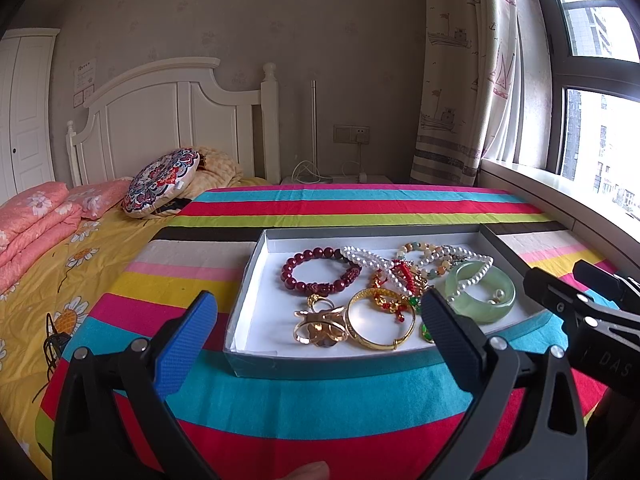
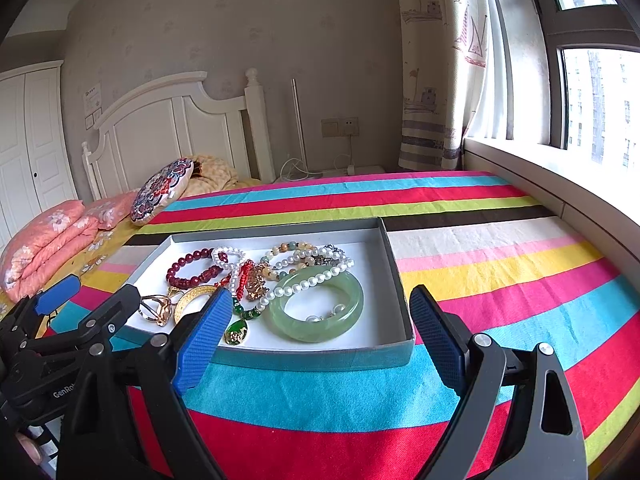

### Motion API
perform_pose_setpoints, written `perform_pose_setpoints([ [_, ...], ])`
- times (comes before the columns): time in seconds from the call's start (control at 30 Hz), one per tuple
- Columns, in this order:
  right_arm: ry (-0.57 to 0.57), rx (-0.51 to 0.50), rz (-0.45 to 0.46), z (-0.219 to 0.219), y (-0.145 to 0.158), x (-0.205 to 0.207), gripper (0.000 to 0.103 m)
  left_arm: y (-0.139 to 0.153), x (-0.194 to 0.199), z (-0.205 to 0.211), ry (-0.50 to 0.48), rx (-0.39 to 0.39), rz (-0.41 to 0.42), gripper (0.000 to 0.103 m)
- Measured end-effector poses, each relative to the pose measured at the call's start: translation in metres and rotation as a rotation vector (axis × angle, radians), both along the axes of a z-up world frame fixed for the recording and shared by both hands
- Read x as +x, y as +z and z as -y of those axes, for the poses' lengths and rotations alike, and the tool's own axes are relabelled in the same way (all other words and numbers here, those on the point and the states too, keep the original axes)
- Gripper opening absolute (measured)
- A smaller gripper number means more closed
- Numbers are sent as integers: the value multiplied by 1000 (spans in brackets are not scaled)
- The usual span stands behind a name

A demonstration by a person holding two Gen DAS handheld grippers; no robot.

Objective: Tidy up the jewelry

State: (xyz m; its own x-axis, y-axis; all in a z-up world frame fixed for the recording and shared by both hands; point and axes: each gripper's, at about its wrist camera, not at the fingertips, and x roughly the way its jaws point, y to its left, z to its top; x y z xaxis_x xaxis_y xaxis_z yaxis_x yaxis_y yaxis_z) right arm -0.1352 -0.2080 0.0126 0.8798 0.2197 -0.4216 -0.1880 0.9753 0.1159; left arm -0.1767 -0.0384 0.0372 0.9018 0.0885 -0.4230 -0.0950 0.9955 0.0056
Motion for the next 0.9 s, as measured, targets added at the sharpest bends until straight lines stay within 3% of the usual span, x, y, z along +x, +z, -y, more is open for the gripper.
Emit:
perform_pose_setpoints([
  [0.7, 2, 2, -1, 0, -1, 0, 87, 1, 0, 1, 10, 0, 2, 101],
  [0.9, 2, 3, -2, 0, -1, 0, 87, 2, -4, 8, -13, 58, 14, 101],
])
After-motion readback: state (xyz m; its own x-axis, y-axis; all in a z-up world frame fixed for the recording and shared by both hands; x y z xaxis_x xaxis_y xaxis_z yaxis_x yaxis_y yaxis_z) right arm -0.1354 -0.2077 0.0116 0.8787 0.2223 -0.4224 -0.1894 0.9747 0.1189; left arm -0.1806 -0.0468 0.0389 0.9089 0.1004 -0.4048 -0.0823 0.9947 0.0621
